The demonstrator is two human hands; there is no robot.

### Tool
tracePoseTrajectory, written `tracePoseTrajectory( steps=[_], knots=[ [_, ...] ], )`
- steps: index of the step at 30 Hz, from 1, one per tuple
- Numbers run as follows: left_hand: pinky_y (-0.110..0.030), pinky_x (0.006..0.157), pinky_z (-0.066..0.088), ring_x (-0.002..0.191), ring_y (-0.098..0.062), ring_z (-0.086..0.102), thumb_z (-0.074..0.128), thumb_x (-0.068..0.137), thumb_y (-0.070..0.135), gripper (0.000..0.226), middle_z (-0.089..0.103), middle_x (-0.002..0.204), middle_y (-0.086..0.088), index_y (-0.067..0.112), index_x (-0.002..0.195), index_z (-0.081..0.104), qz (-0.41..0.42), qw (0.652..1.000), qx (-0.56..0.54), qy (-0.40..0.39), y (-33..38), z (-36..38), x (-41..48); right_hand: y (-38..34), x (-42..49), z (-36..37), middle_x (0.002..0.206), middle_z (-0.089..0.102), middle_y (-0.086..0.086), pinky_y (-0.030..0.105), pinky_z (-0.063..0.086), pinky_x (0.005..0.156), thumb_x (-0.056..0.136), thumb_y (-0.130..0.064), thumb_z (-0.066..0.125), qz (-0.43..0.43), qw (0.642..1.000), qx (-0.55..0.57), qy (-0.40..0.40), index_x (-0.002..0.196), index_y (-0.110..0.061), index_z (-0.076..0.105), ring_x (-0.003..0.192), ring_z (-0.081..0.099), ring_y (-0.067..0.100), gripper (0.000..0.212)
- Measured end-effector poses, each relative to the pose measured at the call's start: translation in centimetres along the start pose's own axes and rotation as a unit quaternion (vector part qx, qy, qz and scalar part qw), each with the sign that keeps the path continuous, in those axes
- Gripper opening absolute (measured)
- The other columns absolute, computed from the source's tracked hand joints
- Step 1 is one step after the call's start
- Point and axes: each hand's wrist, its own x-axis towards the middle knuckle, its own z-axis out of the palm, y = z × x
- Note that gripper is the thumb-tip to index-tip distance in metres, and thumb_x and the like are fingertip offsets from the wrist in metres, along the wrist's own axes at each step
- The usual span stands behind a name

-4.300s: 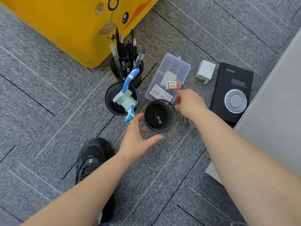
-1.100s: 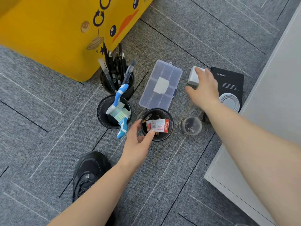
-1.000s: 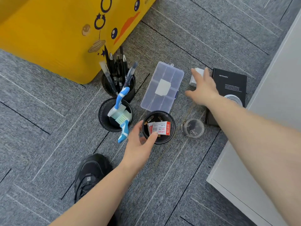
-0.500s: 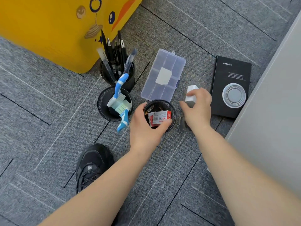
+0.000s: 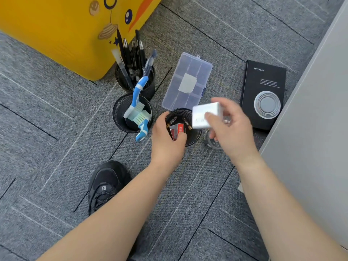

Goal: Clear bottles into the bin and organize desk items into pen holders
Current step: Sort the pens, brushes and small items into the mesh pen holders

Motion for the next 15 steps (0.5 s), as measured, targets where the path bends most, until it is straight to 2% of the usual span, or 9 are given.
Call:
tracePoseTrajectory(
  steps=[3, 6, 9, 11, 13, 15],
  knots=[
    [-0.021, 0.100, 0.035, 0.118, -0.008, 0.045, 0.061, 0.085, 0.015, 0.059, 0.048, 0.131, 0.002, 0.019, 0.139, 0.038, 0.014, 1.000, 0.003, -0.006, -0.1, -0.3, 0.0, 0.1, -0.2, 0.7, 0.108, 0.054, -0.008, 0.036, 0.054, 0.077, 0.075, -0.036, 0.066, -0.042, 0.992, -0.106, -0.057, 0.111, -0.042, 0.059, 0.084, 0.062, 0.017, 0.037],
    [0.000, 0.083, 0.032, 0.103, 0.000, 0.048, 0.059, 0.088, 0.013, 0.050, 0.052, 0.125, 0.002, 0.017, 0.134, 0.042, 0.033, 0.999, -0.002, -0.005, -0.2, -0.5, 0.1, 0.2, -0.4, 1.4, 0.109, 0.050, -0.005, 0.039, 0.050, 0.087, 0.080, -0.031, 0.068, -0.085, 0.972, -0.201, -0.083, 0.120, -0.036, 0.057, 0.093, 0.057, 0.014, 0.042],
    [0.008, 0.076, 0.027, 0.093, 0.011, 0.046, 0.055, 0.091, 0.012, 0.042, 0.051, 0.114, 0.011, 0.017, 0.131, 0.045, 0.046, 0.999, 0.003, -0.002, -0.1, -0.6, 0.1, 0.7, -0.4, 1.9, 0.113, 0.047, -0.008, 0.041, 0.050, 0.086, 0.083, -0.044, 0.063, -0.105, 0.949, -0.283, -0.092, 0.129, -0.036, 0.052, 0.094, 0.059, 0.017, 0.047],
    [0.008, 0.077, 0.027, 0.092, 0.015, 0.046, 0.054, 0.091, 0.010, 0.041, 0.047, 0.107, 0.018, 0.018, 0.131, 0.045, 0.051, 0.999, 0.001, -0.007, -0.1, -0.8, 0.1, 1.2, -0.4, 1.9, 0.110, 0.046, -0.010, 0.039, 0.051, 0.080, 0.085, -0.045, 0.060, -0.124, 0.941, -0.301, -0.094, 0.128, -0.033, 0.054, 0.083, 0.057, 0.013, 0.045],
    [0.003, 0.083, 0.030, 0.096, 0.009, 0.047, 0.053, 0.092, 0.011, 0.042, 0.049, 0.109, 0.018, 0.018, 0.133, 0.045, 0.046, 0.999, -0.006, -0.013, 0.0, -0.8, 0.0, 1.9, -0.5, 1.8, 0.107, 0.046, -0.010, 0.033, 0.049, 0.076, 0.088, -0.038, 0.060, -0.139, 0.953, -0.259, -0.076, 0.123, -0.028, 0.059, 0.071, 0.052, 0.007, 0.037],
    [-0.008, 0.091, 0.033, 0.108, 0.002, 0.047, 0.054, 0.093, 0.015, 0.045, 0.050, 0.119, 0.013, 0.021, 0.136, 0.043, 0.034, 0.999, -0.019, -0.016, 0.0, -0.9, -0.2, 3.0, -0.5, 1.3, 0.107, 0.049, -0.009, 0.025, 0.046, 0.076, 0.091, -0.030, 0.059, -0.125, 0.972, -0.199, -0.019, 0.118, -0.024, 0.062, 0.070, 0.052, 0.003, 0.028]
  ],
)
